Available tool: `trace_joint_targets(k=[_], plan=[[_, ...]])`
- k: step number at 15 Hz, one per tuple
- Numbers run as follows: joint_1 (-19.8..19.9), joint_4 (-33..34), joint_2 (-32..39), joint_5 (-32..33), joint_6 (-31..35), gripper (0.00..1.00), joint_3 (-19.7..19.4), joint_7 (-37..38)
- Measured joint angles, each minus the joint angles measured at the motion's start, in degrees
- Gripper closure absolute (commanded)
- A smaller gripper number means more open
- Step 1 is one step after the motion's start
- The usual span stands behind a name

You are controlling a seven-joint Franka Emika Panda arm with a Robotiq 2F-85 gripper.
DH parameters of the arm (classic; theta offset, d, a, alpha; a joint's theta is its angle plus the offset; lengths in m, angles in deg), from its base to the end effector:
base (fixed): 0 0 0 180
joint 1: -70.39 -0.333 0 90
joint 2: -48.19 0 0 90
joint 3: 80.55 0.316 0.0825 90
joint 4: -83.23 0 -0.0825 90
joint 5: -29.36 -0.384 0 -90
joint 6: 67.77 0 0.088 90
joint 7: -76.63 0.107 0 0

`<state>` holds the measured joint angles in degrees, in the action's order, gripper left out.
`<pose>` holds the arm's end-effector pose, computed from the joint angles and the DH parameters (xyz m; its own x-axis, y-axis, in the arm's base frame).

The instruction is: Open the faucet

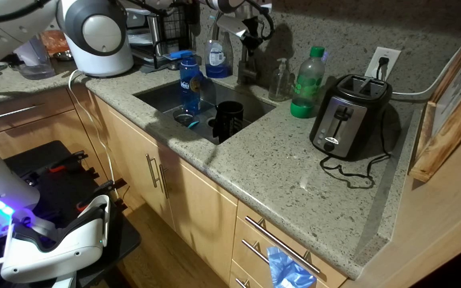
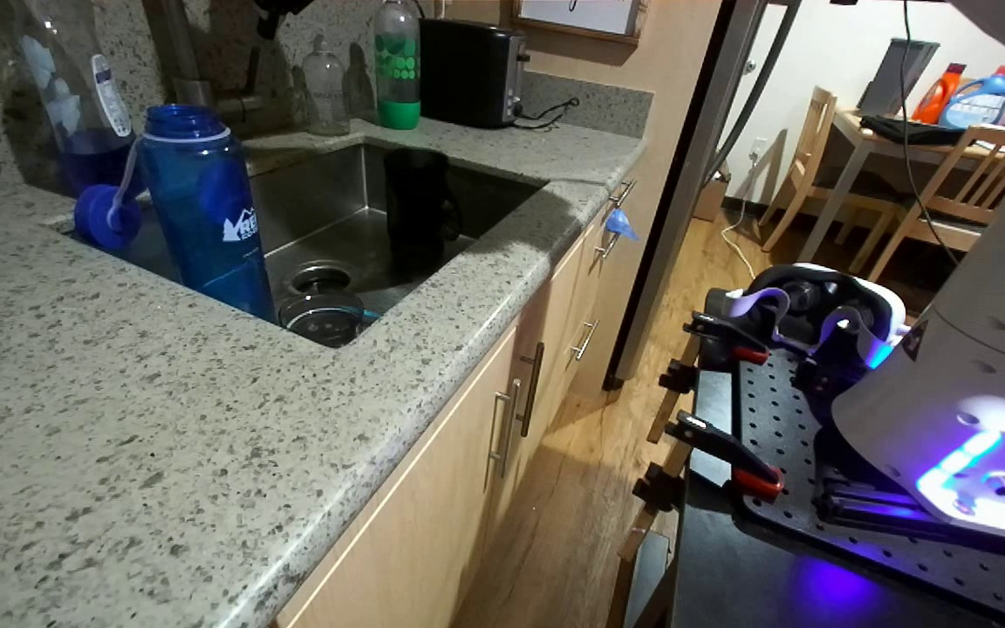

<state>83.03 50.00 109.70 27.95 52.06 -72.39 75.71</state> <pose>0.8205 -0.1339 0.4053 0.8857 -0.1862 0.4252 -0.1377 -0.9802 -0.1422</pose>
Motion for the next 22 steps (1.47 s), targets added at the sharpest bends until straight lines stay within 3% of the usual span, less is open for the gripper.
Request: trace_joint_targets(k=[22], plan=[[-1.0,-0.2,0.0,0.0,1.2,0.98,0.0,0.0]])
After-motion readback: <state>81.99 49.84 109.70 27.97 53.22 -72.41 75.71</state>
